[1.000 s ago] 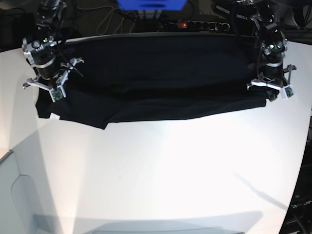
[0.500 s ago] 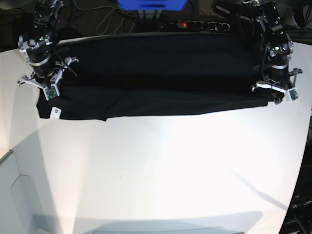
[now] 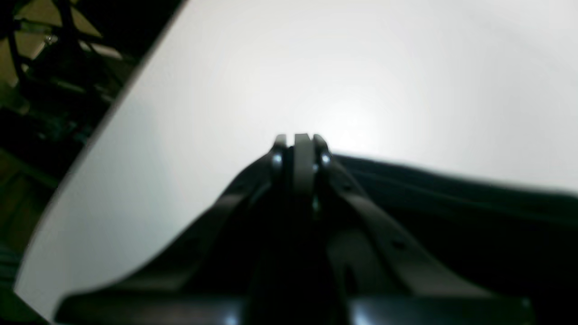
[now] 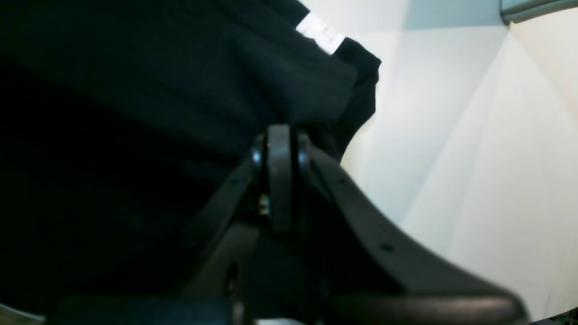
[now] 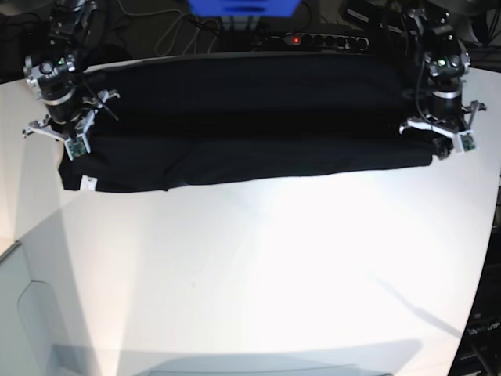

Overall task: Fold the T-shirt properly
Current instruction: 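Hold the shirt edges with both grippers and smooth the folded strip flat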

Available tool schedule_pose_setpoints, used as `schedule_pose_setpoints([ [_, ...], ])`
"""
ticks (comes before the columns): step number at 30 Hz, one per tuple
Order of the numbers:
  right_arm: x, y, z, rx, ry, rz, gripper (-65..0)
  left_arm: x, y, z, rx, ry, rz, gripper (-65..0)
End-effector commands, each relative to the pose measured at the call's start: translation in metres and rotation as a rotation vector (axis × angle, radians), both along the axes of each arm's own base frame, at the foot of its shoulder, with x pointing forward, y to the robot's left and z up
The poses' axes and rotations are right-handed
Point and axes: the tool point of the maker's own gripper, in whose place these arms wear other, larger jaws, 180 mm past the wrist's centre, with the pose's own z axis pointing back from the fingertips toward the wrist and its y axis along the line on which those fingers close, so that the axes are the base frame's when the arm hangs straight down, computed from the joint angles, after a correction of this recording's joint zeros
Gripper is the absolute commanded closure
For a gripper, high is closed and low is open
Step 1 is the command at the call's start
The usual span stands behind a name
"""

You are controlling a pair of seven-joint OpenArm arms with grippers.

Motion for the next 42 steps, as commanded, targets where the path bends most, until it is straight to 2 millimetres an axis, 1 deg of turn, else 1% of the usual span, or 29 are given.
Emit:
schedule_pose_setpoints([
  [1,0.004,-0.001,0.008,-0.011,-0.025,0.019,0.0,0.0,0.001,0.003,0.018,-0.01,-0.01,0.0],
  [5,0.004,-0.001,0.008,-0.011,-0.025,0.019,0.0,-0.01,0.007,-0.021,-0.007,0.053,0.012,0.0],
  [9,0.003,-0.001,0.007,-0.011,-0.022,0.019,0.0,-0.016,0.014,-0.036,-0.023,0.085,0.037,0.0],
  [12,0.002,-0.001,0.007,-0.011,-0.02,0.019,0.0,-0.014,0.019,-0.035,-0.011,0.094,0.027,0.0],
  [16,0.001,-0.001,0.006,-0.012,-0.017,0.019,0.0,-0.014,0.022,-0.035,-0.004,0.098,0.025,0.0],
  [23,0.0,-0.001,0.005,-0.014,-0.012,0.018,0.0,-0.022,0.026,-0.051,-0.02,0.14,0.044,0.0],
  [27,-0.002,-0.002,-0.001,-0.008,0.007,0.014,0.0,-0.028,0.028,-0.06,-0.03,0.163,0.053,0.0],
  [30,-0.004,-0.002,-0.005,-0.003,0.018,0.012,0.0,-0.027,0.028,-0.059,-0.029,0.16,0.052,0.0],
  [34,-0.004,-0.002,-0.005,-0.003,0.021,0.011,-0.2,-0.026,0.028,-0.058,-0.028,0.157,0.051,0.0],
  [37,-0.004,-0.003,-0.004,-0.008,0.02,0.011,-7.7,-0.02,0.028,-0.054,-0.027,0.14,0.05,0.0],
  [39,-0.01,-0.005,-0.006,-0.016,0.034,0.015,-14.9,-0.019,0.028,-0.053,-0.028,0.137,0.05,0.0],
  [41,-0.01,-0.008,-0.004,-0.034,0.039,0.031,-22.9,-0.018,0.028,-0.053,-0.028,0.135,0.05,0.0],
  [42,-0.01,-0.01,-0.003,-0.038,0.036,0.026,-25.9,-0.018,0.028,-0.053,-0.028,0.135,0.05,0.0],
])
